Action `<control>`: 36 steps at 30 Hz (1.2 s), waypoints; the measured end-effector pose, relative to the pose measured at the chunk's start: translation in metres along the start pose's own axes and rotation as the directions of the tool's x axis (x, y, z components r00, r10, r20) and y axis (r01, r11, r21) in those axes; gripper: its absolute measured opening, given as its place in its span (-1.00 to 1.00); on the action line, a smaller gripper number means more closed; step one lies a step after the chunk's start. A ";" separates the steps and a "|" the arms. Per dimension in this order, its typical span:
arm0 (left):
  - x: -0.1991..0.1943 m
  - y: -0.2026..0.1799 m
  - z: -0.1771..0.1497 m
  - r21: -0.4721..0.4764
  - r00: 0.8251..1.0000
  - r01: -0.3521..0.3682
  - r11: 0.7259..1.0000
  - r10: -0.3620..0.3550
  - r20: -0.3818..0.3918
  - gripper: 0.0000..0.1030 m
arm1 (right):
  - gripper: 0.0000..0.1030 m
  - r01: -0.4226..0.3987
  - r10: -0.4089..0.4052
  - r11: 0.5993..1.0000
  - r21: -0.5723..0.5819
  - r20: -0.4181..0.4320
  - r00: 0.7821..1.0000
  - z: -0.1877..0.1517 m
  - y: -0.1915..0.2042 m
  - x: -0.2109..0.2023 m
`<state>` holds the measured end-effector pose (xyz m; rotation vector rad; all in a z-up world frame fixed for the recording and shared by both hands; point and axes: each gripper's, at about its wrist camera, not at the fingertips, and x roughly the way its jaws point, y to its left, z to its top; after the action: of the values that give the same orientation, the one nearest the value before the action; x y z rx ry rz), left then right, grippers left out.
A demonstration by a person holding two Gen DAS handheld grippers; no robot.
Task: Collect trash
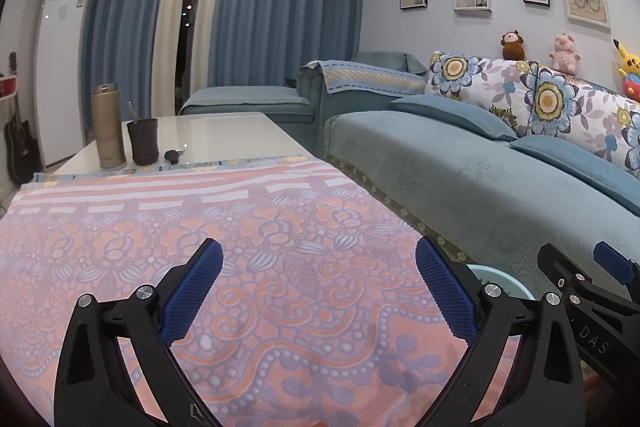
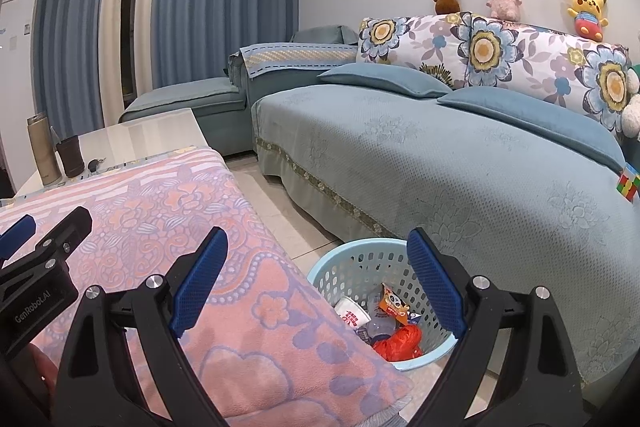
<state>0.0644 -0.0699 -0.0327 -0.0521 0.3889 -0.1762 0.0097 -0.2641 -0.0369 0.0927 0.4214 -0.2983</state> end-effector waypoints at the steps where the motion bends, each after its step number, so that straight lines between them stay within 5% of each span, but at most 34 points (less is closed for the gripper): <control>1: 0.000 -0.001 0.000 0.000 1.000 0.000 1.000 0.000 -0.001 0.82 | 0.68 -0.001 0.001 1.000 0.001 0.000 1.000 0.000 0.000 0.000; 15: -0.004 -0.001 0.002 0.017 1.000 0.002 1.000 -0.003 0.022 0.83 | 0.68 0.001 -0.001 1.000 0.005 0.001 1.000 -0.001 0.000 0.000; 31: -0.034 -0.002 0.020 0.077 0.991 -0.127 0.989 0.123 0.050 0.83 | 0.68 0.020 -0.021 1.000 0.018 0.071 0.997 0.016 -0.002 -0.037; 36: -0.041 -0.002 0.020 0.093 0.993 -0.116 0.989 0.113 0.039 0.84 | 0.68 0.021 -0.021 1.000 0.003 0.089 0.996 0.020 0.005 -0.047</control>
<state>0.0344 -0.0638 0.0010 0.0605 0.3489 -0.0803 -0.0218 -0.2504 0.0007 0.0765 0.3339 -0.3221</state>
